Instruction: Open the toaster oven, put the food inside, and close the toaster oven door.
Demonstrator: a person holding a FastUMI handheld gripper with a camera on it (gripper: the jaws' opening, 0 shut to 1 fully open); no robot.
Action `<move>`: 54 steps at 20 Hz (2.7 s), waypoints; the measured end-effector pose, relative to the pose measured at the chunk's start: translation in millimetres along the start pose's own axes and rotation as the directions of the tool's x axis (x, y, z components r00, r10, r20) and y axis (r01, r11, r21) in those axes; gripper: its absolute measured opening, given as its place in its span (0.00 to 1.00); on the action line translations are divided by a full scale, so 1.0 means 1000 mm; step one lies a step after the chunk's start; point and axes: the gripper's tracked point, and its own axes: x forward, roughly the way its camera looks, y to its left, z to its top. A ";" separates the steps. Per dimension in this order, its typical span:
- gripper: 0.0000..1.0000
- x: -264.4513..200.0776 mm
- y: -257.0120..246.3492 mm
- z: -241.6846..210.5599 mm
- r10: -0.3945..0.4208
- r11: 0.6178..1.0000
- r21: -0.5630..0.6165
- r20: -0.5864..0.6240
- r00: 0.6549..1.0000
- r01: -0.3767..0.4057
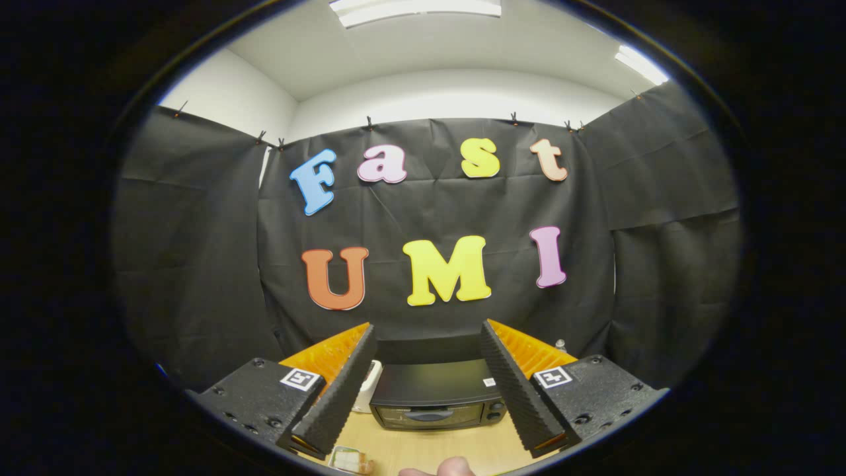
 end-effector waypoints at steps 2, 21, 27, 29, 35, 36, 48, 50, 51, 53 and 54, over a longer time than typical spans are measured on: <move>1.00 0.001 -0.003 -0.001 -0.009 1.000 0.000 -0.001 1.000 0.009; 1.00 0.096 -0.012 -0.160 0.048 0.999 0.026 -0.265 0.963 -0.043; 1.00 0.144 -0.010 -0.238 0.072 0.997 0.037 -0.355 0.932 -0.062; 1.00 0.159 -0.013 -0.262 0.063 0.998 0.035 -0.385 0.921 -0.054; 1.00 0.190 -0.017 -0.327 0.050 0.999 0.013 -0.468 0.883 -0.050; 1.00 0.192 -0.019 -0.336 0.041 0.999 0.004 -0.482 0.875 -0.045; 1.00 0.165 -0.020 -0.354 0.020 0.998 -0.044 -0.446 0.895 -0.044; 1.00 0.148 -0.020 -0.361 0.027 0.998 -0.038 -0.471 0.882 -0.051; 1.00 0.138 -0.021 -0.366 0.033 0.998 -0.031 -0.490 0.871 -0.055; 1.00 0.118 -0.022 -0.377 0.037 0.998 -0.028 -0.516 0.856 -0.060; 1.00 0.108 -0.022 -0.384 0.036 0.997 -0.041 -0.532 0.846 -0.068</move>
